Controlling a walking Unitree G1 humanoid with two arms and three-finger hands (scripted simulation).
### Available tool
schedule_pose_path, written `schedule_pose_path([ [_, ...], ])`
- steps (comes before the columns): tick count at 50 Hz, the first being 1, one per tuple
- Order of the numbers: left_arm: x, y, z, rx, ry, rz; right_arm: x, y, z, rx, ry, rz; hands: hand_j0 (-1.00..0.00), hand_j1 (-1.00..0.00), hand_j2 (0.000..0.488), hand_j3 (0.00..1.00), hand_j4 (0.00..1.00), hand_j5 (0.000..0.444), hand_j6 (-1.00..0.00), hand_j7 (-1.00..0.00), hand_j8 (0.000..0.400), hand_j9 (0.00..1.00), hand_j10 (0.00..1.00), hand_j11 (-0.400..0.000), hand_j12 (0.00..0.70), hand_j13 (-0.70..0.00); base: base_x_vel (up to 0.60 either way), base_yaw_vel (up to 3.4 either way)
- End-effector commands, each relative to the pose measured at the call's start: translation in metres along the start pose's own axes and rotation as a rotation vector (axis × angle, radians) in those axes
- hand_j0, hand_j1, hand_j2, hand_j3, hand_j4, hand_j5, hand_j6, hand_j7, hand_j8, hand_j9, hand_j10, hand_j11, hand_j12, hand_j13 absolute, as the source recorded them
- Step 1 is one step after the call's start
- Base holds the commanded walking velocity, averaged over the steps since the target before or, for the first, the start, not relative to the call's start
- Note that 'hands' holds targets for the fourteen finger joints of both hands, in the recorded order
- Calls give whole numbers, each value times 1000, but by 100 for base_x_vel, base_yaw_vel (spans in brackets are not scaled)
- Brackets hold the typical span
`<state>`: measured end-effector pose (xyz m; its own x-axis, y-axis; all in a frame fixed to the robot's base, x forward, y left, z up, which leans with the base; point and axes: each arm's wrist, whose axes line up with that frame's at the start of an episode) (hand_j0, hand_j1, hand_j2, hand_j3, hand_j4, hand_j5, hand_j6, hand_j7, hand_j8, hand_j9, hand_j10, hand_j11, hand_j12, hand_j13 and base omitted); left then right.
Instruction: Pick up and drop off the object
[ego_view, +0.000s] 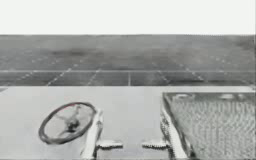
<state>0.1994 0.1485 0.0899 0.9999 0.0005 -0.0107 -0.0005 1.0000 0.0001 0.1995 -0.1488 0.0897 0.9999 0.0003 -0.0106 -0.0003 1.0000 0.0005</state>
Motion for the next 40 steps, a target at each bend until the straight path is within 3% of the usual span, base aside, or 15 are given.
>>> schedule_pose_path([
  [1, 57, -41, 8, -367, -134, 147, 41, 19, -8, -210, -334, -159, 0, 0, 0, 0, 0, 0, 0, 0, 0, 0, 0, 0, 0, 0, 0, 0],
  [3, 55, -47, 13, -356, -93, 111, 33, 19, -11, -197, -336, -169, 0, 0, 0, 0, 0, 0, 0, 0, 0, 0, 0, 0, 0, 0, 0, 0],
  [4, 71, -34, 5, -329, -65, 150, 27, 23, -19, -230, -325, -185, 0, 0, 0, 0, 0, 0, 0, 0, 0, 0, 0, 0, 0, 0, 0, 0],
  [6, 67, -22, 34, -118, -17, 233, 12, 16, 8, -182, -371, -150, 0, 0, 0, 0, 0, 0, 0, 0, 0, 0, 0, 0, 0, 0, 0, 0],
  [11, 61, 38, 93, 482, -150, 349, 5, 27, -9, -155, -350, -121, 0, 0, 0, 0, 0, 0, 0, 0, 0, 0, 0, 0, 0, 0, 0, 0],
  [15, 71, 60, 122, 688, -207, 362, 7, 27, -12, -148, -323, -118, 0, 0, 0, 0, 0, 0, 0, 0, 0, 0, 0, 0, 0, 0, 0, 0],
  [19, 95, 56, 108, 1054, -132, 223, 6, 25, -13, -147, -338, -139, 0, 0, 0, 0, 0, 0, 0, 0, 0, 0, 0, 0, 0, 0, 0, 0],
  [22, 108, 65, 95, 1266, 7, 35, 10, 28, -14, -136, -341, -109, 0, 0, 0, 0, 0, 0, 0, 0, 0, 0, 0, 0, 0, 0, 0, 0],
  [26, 109, 73, 77, 1281, 101, -71, 1, 29, -7, -129, -354, -119, 0, 0, 0, 0, 0, 0, 0, 0, 0, 0, 0, 0, 0, 0, 0, 0],
  [30, 132, 85, 23, 1170, 221, -80, -5, 23, -10, -116, -337, -114, 0, 0, 0, 0, 0, 0, 0, 0, 0, 0, 0, 0, 0, 0, 0, 0],
  [35, 133, 83, 14, 1163, 255, -90, -7, 27, -15, -117, -326, -115, 0, 0, 0, 0, 0, 0, 0, 0, 0, 0, 0, 0, 0, 0, 0, 0],
  [36, 125, 80, 0, 1159, 275, -102, -6, 18, -13, -119, -323, -102, 0, 0, 0, 0, 0, 0, 0, 0, 0, 0, 0, 0, 0, 0, 0, 0],
  [37, 123, 83, -3, 1147, 232, -90, -11, 20, -17, -115, -327, -100, 0, 0, 0, 0, 0, 0, 0, 0, 0, 0, 0, 0, 0, 0, 0, 0],
  [38, 115, 74, -17, 1107, 189, -70, -4, 21, -7, -112, -319, -98, -1000, -1000, 0, 0, 0, 0, -1000, -1000, 400, 0, 0, 0, 700, 0, 0, 0],
  [40, 107, 78, -17, 1062, 187, -87, -7, 25, -14, -113, -332, -101, -1000, -1000, 0, 0, 0, 0, -1000, -1000, 400, 0, 0, 0, 700, 0, 0, 0],
])
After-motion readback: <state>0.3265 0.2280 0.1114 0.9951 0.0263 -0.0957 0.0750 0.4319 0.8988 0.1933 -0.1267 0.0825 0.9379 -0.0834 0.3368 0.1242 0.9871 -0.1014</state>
